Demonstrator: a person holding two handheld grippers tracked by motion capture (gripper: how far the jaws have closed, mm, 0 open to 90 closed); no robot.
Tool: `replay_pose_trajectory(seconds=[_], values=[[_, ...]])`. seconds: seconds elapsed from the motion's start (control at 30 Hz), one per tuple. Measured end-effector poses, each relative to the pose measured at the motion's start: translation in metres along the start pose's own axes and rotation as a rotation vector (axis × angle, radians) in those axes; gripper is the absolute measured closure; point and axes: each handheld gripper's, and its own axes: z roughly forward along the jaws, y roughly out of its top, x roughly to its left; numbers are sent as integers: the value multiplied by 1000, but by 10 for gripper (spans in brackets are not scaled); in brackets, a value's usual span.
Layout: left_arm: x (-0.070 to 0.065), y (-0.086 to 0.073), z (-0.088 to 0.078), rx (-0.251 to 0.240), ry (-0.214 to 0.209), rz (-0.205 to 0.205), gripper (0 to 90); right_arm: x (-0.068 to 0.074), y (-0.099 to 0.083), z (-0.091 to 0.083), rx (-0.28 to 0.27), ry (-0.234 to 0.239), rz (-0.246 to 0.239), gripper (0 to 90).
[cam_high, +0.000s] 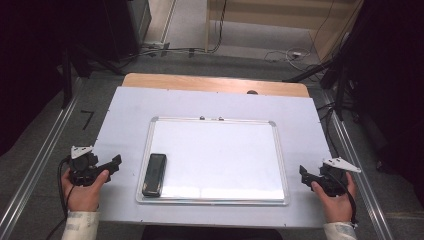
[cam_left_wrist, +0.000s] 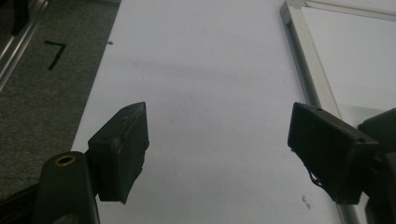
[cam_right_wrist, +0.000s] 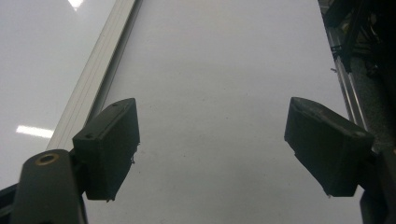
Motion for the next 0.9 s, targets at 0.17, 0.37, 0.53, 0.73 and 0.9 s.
replay_pose_trajectory(seconds=[0.17,0.37,0.53,0.73,0.9], values=[[3,-1,-1,0,1,-7,213,0,0,0,1,0,-1,167],[6,-1,-2,0,5,-7,213,0,0,0,1,-2,-2,167],[8,-2,-3,6,9,-5,213,0,0,0,2,-2,-1,167],[8,-3,-1,14,12,-1,213,0,0,0,2,-2,0,167],[10,-5,4,30,17,-4,213,0,0,1,3,-3,3,167]])
